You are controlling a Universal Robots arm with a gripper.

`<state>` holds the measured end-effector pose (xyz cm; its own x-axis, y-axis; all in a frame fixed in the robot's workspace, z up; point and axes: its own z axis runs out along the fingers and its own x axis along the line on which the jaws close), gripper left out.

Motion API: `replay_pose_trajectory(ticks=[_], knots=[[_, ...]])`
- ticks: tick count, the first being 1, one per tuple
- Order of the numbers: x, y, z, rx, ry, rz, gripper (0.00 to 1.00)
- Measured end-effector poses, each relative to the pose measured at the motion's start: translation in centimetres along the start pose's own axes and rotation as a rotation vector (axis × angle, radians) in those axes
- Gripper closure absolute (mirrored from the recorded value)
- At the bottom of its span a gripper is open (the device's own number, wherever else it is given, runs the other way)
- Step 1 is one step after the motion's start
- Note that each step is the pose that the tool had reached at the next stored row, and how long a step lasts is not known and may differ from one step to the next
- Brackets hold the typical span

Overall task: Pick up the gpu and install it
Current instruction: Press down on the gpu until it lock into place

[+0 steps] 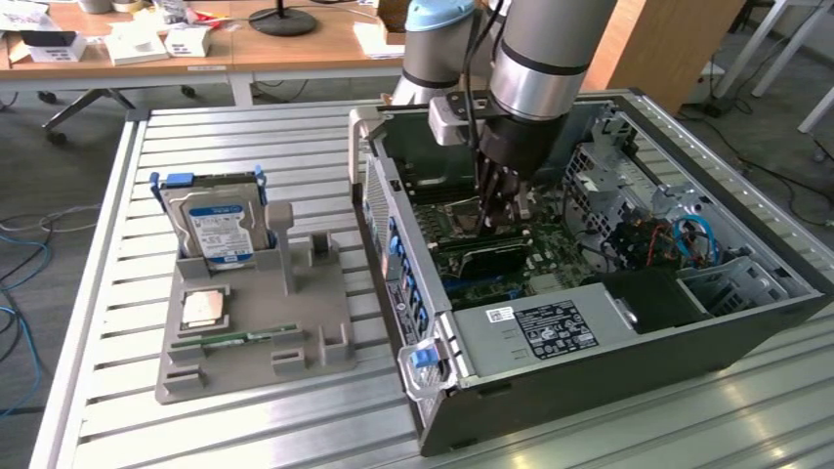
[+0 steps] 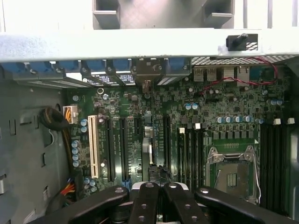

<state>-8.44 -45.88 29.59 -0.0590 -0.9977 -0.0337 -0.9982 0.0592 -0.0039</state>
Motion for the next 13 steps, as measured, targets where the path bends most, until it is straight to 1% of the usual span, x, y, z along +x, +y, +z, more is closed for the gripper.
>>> replay_pose_trajectory(ticks=[6,11,13], knots=[[0.02,0.0,0.46,0.0,0.0001,0.0,0.89],[0.02,0.0,0.54,0.0,0.0,0.0,0.89],[0.03,0.01,0.77,0.0,-0.0001,0.0,0.89]])
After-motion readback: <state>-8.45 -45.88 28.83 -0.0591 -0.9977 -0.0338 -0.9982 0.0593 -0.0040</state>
